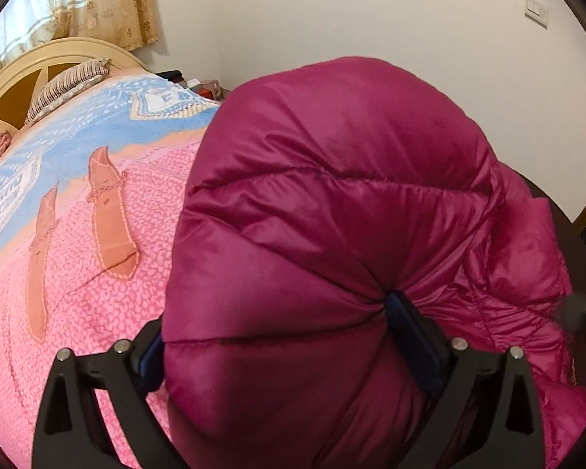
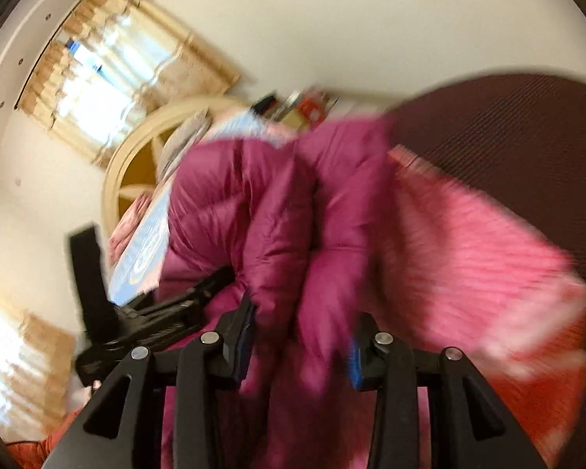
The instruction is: Fold large clothes
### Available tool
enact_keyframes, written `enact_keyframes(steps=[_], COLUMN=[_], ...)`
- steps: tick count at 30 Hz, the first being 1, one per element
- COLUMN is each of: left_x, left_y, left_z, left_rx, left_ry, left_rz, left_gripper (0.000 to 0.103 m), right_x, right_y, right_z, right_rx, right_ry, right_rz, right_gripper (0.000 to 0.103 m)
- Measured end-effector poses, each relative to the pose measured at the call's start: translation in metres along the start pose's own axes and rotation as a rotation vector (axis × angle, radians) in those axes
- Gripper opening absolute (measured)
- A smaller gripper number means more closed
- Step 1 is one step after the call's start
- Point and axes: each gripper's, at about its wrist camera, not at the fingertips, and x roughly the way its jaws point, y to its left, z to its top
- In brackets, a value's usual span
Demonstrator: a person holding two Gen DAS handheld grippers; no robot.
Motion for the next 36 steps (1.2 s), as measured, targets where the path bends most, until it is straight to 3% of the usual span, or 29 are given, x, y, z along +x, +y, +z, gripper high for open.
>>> enact_keyframes(steps=[2, 6, 9, 11, 14, 18, 21, 26, 31, 36], left_x=[-0.001, -0.001, -0.005, -0.007, -0.003, -0.003, -0.012, -0.007, 0.036, 0.049], left_y=[-0.004, -0.01, -0.013, -0.013, -0.007, 0.003, 0.005, -0.006, -0.014, -0.009], left_z=[0.002, 0.003, 0.0, -0.001, 0.003, 0.013, 0.028, 0.067, 0.073, 0.069], left_rx=[0.01, 0.027, 0.026, 0.026, 0.017, -0.008, -0.003, 0.041, 0.048, 0.016], left_ry=[-0.009, -0.023, -0.024, -0.02, -0.01, 0.017, -0.016, -0.079, -0.006, 0.01], left_rz=[0.023, 0.057, 0.059, 0.055, 0.034, -0.034, -0.064, -0.032, -0.01, -0.024], left_gripper=[0.101, 0.101, 0.101, 0.101, 0.101, 0.099, 0.099, 0.099, 0.103, 0.103], right_x=[-0.033, -0.049, -0.033, -0.005, 0.028, 0.052, 0.059, 0.074, 0.083, 0.088], right_y=[0.019, 0.045, 0.057, 0.058, 0.038, 0.017, 0.011, 0.004, -0.001, -0.006], right_z=[0.001, 0.023, 0.033, 0.038, 0.034, 0.021, 0.018, 0.017, 0.021, 0.023], right_rx=[-0.029, 0.034, 0.045, 0.015, 0.001, -0.008, -0.052, -0.112, -0.104, -0.079], right_ry=[-0.086, -0.148, -0.143, -0.127, -0.078, -0.053, -0.061, -0.072, -0.065, -0.051], right_rz=[-0.072, -0.055, -0.123, -0.218, -0.33, -0.357, -0.387, -0.435, -0.425, -0.403], right_gripper=[0.038, 0.038, 0.038, 0.038, 0.038, 0.038, 0.038, 0.038, 0.038, 0.038])
